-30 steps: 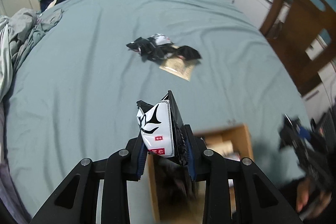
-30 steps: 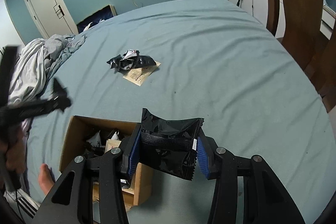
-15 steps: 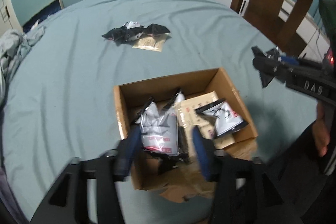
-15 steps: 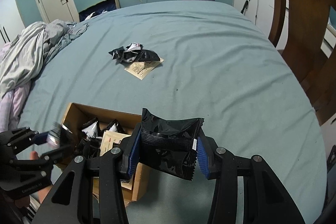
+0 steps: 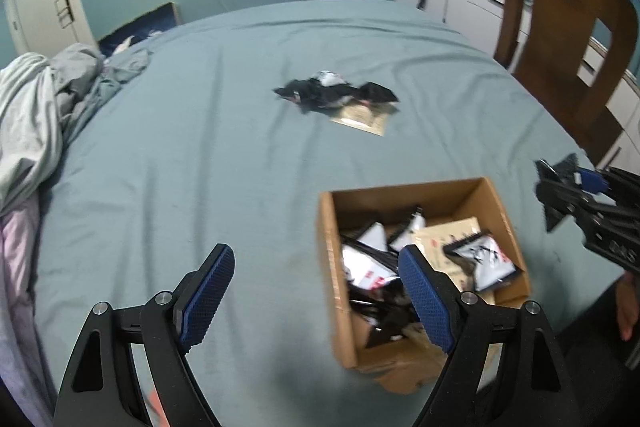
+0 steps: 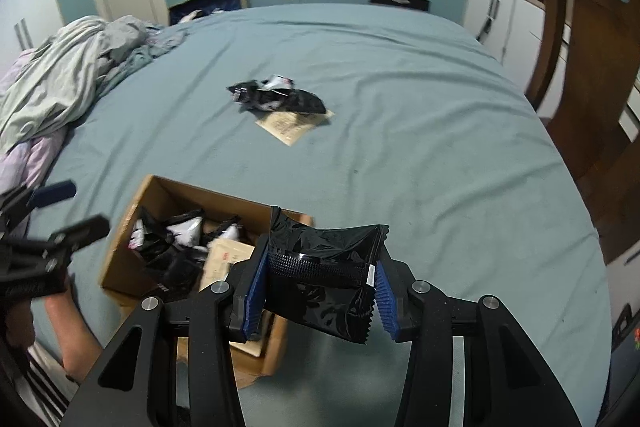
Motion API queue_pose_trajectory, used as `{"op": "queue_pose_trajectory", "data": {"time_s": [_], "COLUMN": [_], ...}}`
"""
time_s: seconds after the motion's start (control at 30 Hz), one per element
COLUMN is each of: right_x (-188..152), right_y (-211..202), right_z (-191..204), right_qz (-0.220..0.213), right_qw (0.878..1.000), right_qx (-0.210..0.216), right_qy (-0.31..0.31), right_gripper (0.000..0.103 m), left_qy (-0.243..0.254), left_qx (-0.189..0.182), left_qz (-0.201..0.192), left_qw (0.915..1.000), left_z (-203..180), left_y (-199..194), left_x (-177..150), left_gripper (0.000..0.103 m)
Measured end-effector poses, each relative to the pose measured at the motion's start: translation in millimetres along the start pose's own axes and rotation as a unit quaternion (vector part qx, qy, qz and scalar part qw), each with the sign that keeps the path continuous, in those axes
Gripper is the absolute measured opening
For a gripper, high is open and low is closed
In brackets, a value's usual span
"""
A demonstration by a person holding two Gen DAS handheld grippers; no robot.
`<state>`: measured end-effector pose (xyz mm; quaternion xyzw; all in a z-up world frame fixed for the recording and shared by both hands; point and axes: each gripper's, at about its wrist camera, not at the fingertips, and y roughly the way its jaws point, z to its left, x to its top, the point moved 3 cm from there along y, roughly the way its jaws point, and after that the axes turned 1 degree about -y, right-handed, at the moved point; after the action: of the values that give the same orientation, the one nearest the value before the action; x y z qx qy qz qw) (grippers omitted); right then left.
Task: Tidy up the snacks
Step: 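Carry the black packet over the box and release it with the right gripper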
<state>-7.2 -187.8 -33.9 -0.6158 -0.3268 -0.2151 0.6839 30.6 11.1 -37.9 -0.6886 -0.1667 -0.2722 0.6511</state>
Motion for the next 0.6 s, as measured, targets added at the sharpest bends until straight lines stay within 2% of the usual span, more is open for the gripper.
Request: {"op": "queue_pose_trajectory", "data": {"time_s": [0.13, 0.27, 0.4, 0.53, 0.6], "right_x": [-4, -10, -14, -11, -6], "right_y": [-9, -13, -13, -3, 0], "right_z": [13, 19, 19, 4, -8], "right_qz": [-0.015, -0.005, 0.009, 0.031, 0.031], "right_qw": [0.999, 0.993, 0.988, 0.985, 0.984], "right_qx": [0.041, 0.112, 0.155, 0.170, 0.166], "right_qy": [-0.023, -0.025, -0.020, 0.014, 0.049], "right_gripper": [0.045, 0.048, 0.052, 0.063, 0.065], "left_qy": [-0.012, -0.012, -0.013, -0.011, -0.011], "left_qx": [0.002, 0.007, 0.009, 0.009, 0.009], "left_qz": [0.000, -0.001, 0.001, 0.003, 0.004], "left_qw": [0.9999, 0.9999, 0.9999, 0.9999, 0.9999], "left_z": [6, 7, 6, 6, 6], "left_y": [0, 0, 1, 2, 2], "left_x": [0, 0, 0, -1, -1], "left_gripper": [0.085, 0.085, 0.085, 0.085, 0.085]}}
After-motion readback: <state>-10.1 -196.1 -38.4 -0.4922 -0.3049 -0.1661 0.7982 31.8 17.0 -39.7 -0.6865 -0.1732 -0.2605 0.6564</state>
